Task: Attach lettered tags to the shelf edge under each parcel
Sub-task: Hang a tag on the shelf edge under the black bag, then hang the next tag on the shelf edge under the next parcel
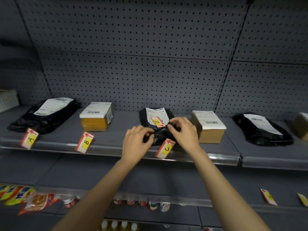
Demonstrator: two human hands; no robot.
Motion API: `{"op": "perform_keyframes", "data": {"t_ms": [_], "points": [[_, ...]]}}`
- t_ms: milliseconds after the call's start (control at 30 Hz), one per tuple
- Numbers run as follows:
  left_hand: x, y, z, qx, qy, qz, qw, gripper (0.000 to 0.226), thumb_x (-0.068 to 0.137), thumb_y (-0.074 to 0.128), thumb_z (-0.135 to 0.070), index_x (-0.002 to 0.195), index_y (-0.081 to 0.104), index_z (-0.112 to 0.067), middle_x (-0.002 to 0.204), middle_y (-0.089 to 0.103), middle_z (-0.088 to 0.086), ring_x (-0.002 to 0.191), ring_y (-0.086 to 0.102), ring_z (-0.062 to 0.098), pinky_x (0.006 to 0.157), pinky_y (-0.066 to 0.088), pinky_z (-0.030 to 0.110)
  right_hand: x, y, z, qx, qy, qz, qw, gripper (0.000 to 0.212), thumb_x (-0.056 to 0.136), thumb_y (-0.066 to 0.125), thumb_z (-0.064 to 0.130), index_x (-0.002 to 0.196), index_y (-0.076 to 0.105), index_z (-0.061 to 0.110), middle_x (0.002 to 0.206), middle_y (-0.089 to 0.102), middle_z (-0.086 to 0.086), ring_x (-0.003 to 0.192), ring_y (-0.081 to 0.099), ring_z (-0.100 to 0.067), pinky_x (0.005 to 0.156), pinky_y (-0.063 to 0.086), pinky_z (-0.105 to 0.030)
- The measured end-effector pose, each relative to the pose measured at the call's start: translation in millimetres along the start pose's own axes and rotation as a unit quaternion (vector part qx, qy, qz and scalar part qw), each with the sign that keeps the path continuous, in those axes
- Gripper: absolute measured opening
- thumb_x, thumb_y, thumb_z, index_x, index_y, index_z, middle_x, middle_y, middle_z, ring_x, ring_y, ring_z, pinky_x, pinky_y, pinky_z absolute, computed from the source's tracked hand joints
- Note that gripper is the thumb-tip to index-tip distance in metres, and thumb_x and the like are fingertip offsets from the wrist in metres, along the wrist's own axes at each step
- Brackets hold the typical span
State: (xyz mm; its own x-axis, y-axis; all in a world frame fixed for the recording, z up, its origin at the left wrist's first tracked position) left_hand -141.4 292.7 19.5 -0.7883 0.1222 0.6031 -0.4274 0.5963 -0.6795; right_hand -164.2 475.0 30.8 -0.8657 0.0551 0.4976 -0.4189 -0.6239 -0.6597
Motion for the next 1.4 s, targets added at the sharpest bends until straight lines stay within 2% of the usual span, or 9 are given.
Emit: {"op": "perform_keyframes", "data": {"t_ms": [133, 333, 533, 667, 833, 933, 1133, 1267, 1400], "points": [[19, -8, 6, 0.005, 0.001, 0.003, 1.000, 0.017, 0.084, 0.060, -0.023, 0.100, 0.064, -0.025, 0.090, 0.062, -0.003, 0.088, 0.054, 0.016, 0.079, 0.034, 0.028, 53, 28, 5, -0.041, 0.055, 0.109, 0.992, 0.025, 0.083, 0.064, 0.034, 0.105, 0.065, 0.021, 0.110, 0.069, -0.002, 0.104, 0.062, -0.022, 0.090, 0.048, -0.039], [18, -12, 23, 0.016, 0.008, 0.010, 1.000, 0.020, 0.083, 0.059, -0.020, 0.101, 0.064, -0.025, 0.090, 0.062, -0.004, 0.088, 0.054, 0.017, 0.078, 0.033, 0.027, 80, 83, -14, -0.181, 0.088, 0.232, 0.952, 0.054, 0.073, 0.069, 0.055, 0.107, 0.061, 0.014, 0.117, 0.060, -0.010, 0.108, 0.054, -0.029, 0.085, 0.041, -0.038], [18, -11, 20, 0.006, 0.025, 0.021, 0.999, 0.021, 0.083, 0.058, -0.019, 0.103, 0.063, -0.025, 0.091, 0.061, -0.003, 0.089, 0.054, 0.017, 0.079, 0.035, 0.029, 78, 73, -13, -0.088, 0.074, 0.192, 0.975, 0.025, 0.076, 0.074, 0.036, 0.086, 0.063, 0.016, 0.091, 0.065, -0.007, 0.092, 0.060, -0.028, 0.070, 0.039, -0.032], [21, 0, -17, -0.027, 0.066, 0.023, 0.997, 0.020, 0.081, 0.061, -0.018, 0.100, 0.064, -0.024, 0.091, 0.062, -0.003, 0.087, 0.054, 0.018, 0.077, 0.036, 0.029, 64, 27, -15, 0.034, 0.053, 0.119, 0.991, 0.016, 0.085, 0.065, 0.023, 0.097, 0.064, 0.012, 0.083, 0.069, -0.007, 0.081, 0.065, -0.025, 0.074, 0.049, -0.035], [10, 46, -104, -0.019, 0.217, 0.071, 0.973, 0.017, 0.082, 0.062, -0.028, 0.097, 0.064, -0.022, 0.088, 0.062, 0.002, 0.086, 0.056, 0.024, 0.077, 0.040, 0.033, 29, -46, -53, 0.069, 0.068, 0.066, 0.993, 0.017, 0.093, 0.050, 0.010, 0.109, 0.046, 0.011, 0.085, 0.065, -0.010, 0.072, 0.065, -0.029, 0.080, 0.052, -0.048], [-5, 83, -149, 0.000, 0.282, 0.105, 0.954, 0.021, 0.078, 0.066, -0.031, 0.096, 0.064, -0.019, 0.089, 0.062, 0.005, 0.086, 0.057, 0.027, 0.075, 0.043, 0.038, 1, -97, -77, 0.038, 0.070, 0.008, 0.997, 0.012, 0.085, 0.063, 0.017, 0.093, 0.054, 0.019, 0.077, 0.066, 0.001, 0.064, 0.063, -0.013, 0.070, 0.050, -0.035], [-25, 136, -172, 0.077, 0.274, 0.160, 0.945, 0.039, 0.064, 0.079, -0.032, 0.095, 0.062, -0.018, 0.091, 0.062, 0.004, 0.088, 0.057, 0.026, 0.072, 0.045, 0.037, -44, -148, -123, -0.030, 0.077, 0.044, 0.996, 0.005, 0.081, 0.070, 0.022, 0.084, 0.067, 0.018, 0.081, 0.067, -0.002, 0.071, 0.057, -0.010, 0.062, 0.040, -0.019], [-31, 151, -170, 0.166, 0.263, 0.132, 0.941, 0.044, 0.050, 0.086, -0.025, 0.085, 0.060, -0.019, 0.082, 0.062, 0.000, 0.075, 0.058, 0.022, 0.063, 0.046, 0.034, -52, -152, -142, -0.039, 0.061, 0.075, 0.995, 0.009, 0.085, 0.065, 0.020, 0.091, 0.066, 0.013, 0.087, 0.065, -0.007, 0.076, 0.056, -0.016, 0.065, 0.039, -0.025], [-36, 160, -169, 0.195, 0.229, 0.100, 0.948, 0.045, 0.056, 0.084, -0.016, 0.093, 0.060, -0.018, 0.083, 0.062, 0.000, 0.075, 0.058, 0.022, 0.069, 0.048, 0.034, -46, -144, -148, -0.039, 0.031, 0.102, 0.994, 0.010, 0.087, 0.063, 0.021, 0.094, 0.064, 0.013, 0.089, 0.063, -0.004, 0.078, 0.056, -0.019, 0.068, 0.042, -0.030]]}}
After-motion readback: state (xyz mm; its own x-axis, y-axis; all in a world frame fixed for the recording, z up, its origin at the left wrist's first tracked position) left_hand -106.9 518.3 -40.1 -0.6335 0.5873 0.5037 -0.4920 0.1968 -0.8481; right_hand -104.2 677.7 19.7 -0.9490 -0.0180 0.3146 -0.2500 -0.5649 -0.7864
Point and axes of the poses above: each hand's wrist, its own x-axis towards the middle knuckle, its own y-axis out of the palm, z = x × y, the point moved 7 cm from there along x, towards the middle knuckle
